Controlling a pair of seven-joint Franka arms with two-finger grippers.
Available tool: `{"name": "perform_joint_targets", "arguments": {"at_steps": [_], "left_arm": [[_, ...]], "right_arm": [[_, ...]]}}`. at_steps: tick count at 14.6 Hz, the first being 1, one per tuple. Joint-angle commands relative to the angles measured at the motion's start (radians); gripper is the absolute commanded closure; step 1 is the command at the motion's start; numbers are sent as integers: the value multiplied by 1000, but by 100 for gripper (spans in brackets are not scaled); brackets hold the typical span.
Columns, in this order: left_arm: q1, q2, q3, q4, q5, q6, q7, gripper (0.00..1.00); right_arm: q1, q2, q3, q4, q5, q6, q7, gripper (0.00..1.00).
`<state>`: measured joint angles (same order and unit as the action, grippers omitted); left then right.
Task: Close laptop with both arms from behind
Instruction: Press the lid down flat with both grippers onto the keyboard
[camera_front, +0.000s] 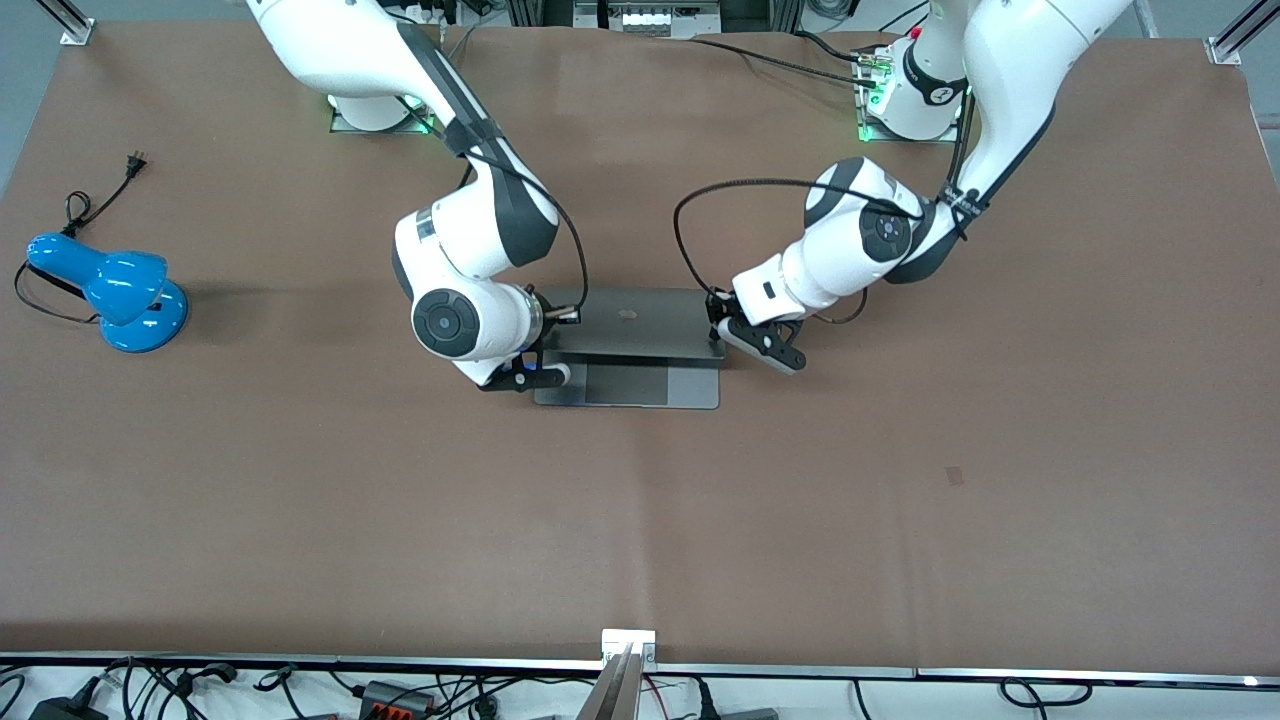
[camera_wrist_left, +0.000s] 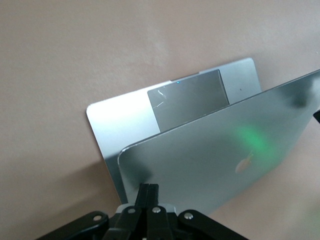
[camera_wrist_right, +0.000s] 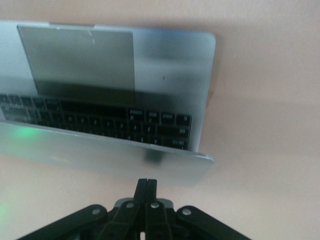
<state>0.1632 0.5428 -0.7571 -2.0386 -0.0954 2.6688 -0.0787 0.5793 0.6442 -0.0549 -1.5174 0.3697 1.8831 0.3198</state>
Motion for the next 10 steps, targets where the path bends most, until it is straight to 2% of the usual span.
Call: {"name": "perform_joint_targets", "arguments": {"at_steps": [1,5,10], "left_arm": [[-16,101,19,67,52,51,14,100],[-54,169,39,72,74,135,14,100],[-197,200,200,86,75,200,17,100]], "right_arm": [[-9,49,4,36,8,43,7,100],[-12,83,4,37,6,106,1,100],[-10,115,4,37,6,168,1,100]]}}
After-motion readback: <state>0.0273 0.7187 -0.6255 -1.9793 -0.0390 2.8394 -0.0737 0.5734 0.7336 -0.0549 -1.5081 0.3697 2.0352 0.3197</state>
